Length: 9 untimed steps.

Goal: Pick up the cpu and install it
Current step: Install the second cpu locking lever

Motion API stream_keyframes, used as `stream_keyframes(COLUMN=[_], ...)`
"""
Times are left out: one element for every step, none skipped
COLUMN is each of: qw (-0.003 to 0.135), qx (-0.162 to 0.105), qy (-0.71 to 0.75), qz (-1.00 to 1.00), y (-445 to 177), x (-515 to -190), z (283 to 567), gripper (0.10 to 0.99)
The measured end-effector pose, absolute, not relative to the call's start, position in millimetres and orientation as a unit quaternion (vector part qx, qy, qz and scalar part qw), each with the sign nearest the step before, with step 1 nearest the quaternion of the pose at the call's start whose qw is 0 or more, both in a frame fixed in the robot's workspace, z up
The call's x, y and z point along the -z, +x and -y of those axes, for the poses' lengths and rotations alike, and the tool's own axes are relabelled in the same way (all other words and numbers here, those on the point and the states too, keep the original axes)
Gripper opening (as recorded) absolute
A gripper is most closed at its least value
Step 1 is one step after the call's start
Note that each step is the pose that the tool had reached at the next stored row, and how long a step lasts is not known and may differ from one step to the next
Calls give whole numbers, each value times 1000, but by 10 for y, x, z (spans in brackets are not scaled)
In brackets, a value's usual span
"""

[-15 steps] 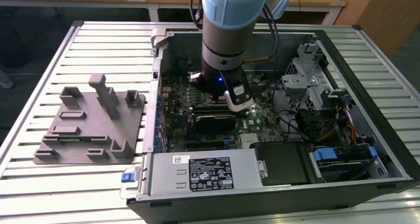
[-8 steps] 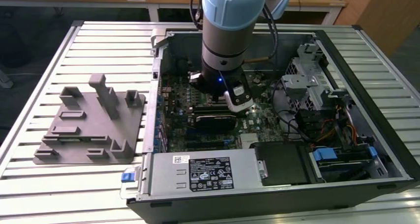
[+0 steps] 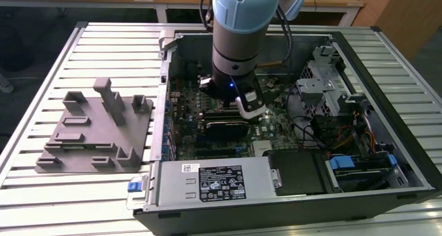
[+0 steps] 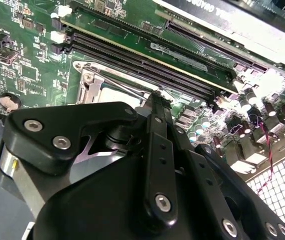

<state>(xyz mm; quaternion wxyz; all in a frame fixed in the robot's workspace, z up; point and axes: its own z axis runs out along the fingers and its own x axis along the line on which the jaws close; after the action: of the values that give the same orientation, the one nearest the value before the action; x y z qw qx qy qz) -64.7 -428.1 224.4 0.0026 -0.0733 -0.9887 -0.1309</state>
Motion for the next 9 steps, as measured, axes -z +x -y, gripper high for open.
stream_keyframes(qw=[3,2,2,2,2,2,2,2,2], qx=[131,131,131,131,131,131,131,131,131], qy=[-73,-73,-73,-73,-73,-73,-73,-73,-73], qz=[989,989,989,989,989,989,989,989,989], y=[-648,-649,-650,-652,-655,-660,-666,-672,-678], x=[-2241,-2240,-2237,-2230,-2217,-2201,-2183,-2165,-2149], z=[4281,4285,4290,4293,4294,4295,4295,4295,4295], gripper=[106,106,106,106,106,106,106,106,106])
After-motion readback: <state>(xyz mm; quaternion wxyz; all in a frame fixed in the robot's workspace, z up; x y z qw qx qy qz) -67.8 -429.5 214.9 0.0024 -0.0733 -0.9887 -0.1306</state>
